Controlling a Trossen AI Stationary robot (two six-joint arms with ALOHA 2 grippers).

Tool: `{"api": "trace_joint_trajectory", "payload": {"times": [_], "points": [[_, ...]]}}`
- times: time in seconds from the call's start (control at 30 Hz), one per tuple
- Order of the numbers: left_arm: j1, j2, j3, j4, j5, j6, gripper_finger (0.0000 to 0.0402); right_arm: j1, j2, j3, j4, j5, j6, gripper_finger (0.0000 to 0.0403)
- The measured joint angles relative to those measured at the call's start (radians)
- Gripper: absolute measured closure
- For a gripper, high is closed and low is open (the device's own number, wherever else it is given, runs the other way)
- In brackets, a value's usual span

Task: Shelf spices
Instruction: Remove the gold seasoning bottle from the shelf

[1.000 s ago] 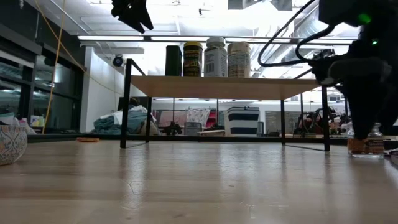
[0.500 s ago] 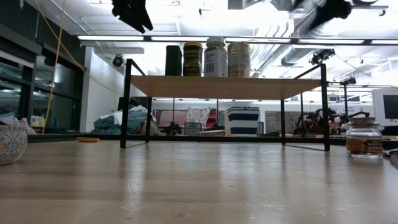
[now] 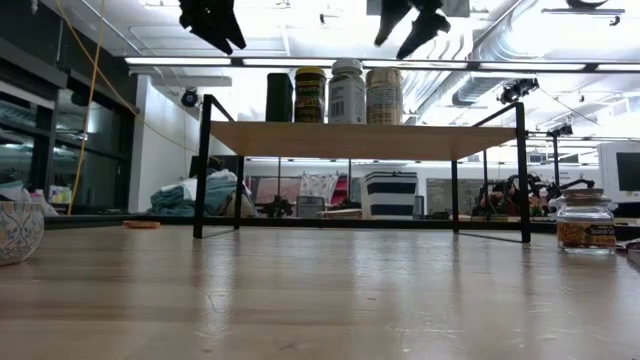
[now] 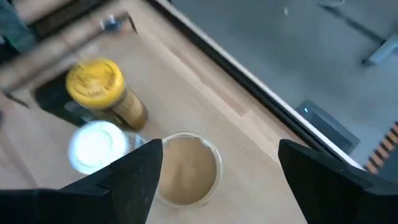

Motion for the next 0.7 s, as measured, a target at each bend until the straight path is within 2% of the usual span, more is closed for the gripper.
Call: {"api": "trace_joint_trajectory", "payload": {"times": [0.13,0.3,0.5,0.7], "points": [[0.000,0.000,0.000,0.000,0.002,-0.033,0.0071,-0.012,0.112,0.090,-0.055,-0.056,-0.073,0.0087],[0.000,0.000,0.000,-0.020,0.003,-0.046,0.0071,-0.012,0.194,0.151,-0.072,-0.057,-0.112,0.0087],[0.000,0.000,0.000,-0.059,0.017,-0.094,0.0071,-0.012,0.224,0.151,-0.158,-0.047,-0.108,0.0087],[0.000,0.000,0.000,-0.061,0.017,-0.094,0.0071,-0.009,0.218,0.152,-0.154,-0.027,-0.109,0.0087]]}}
